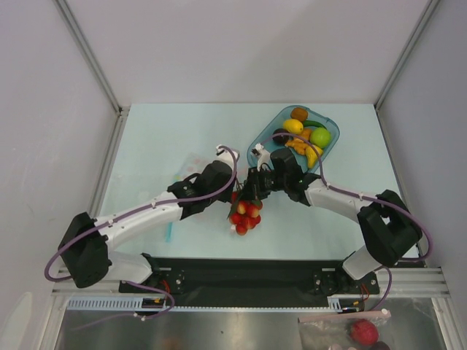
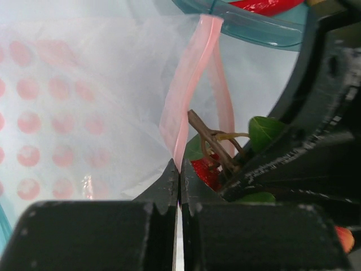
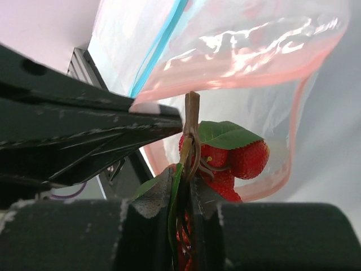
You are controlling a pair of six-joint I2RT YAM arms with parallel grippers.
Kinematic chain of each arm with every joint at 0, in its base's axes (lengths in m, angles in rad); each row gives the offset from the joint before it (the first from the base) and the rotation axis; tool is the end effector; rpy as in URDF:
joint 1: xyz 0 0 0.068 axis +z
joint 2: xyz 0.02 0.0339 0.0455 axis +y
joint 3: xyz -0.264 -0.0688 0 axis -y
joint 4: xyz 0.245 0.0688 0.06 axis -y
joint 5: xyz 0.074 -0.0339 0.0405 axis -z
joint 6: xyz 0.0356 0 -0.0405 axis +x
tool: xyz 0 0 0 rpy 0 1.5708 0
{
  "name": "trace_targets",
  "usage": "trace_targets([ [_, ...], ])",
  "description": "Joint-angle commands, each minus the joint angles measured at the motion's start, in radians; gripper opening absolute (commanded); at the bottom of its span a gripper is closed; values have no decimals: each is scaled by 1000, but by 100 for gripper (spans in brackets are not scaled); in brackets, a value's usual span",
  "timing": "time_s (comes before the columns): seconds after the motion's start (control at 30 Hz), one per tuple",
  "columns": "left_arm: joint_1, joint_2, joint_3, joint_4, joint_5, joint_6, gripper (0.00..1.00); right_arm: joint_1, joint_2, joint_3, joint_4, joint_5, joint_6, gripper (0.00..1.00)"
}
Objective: Place the food in the zip-top bag and seal the zipper
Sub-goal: Place the fake fruit in the zipper food storage bag.
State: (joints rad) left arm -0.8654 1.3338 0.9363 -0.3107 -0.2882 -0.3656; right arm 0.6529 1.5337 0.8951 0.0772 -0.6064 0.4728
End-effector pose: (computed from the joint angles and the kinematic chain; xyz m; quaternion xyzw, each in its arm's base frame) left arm 0.1952 -0.2137 0.2603 0.1642 0.8859 -0.1324 0.4131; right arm 0.2499 0.2166 0.2245 -0.2189 0.8190 0.4673 0.2508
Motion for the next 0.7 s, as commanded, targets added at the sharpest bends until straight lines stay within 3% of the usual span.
trace_targets([
  [0.0, 5, -57, -17, 77, 69, -3, 0, 5, 25, 53, 19, -42, 23, 0],
  [0.17, -6, -85, -40, 120, 119, 30, 0, -7, 34, 48, 24, -52, 44, 0],
  [0.37, -14, -55, -14, 56, 8, 4, 0, -3, 16, 57, -1, -46, 15, 0],
  [0.67, -12, -53, -5, 38, -15, -18, 1, 10, 29, 70, -24, -56, -14, 0],
])
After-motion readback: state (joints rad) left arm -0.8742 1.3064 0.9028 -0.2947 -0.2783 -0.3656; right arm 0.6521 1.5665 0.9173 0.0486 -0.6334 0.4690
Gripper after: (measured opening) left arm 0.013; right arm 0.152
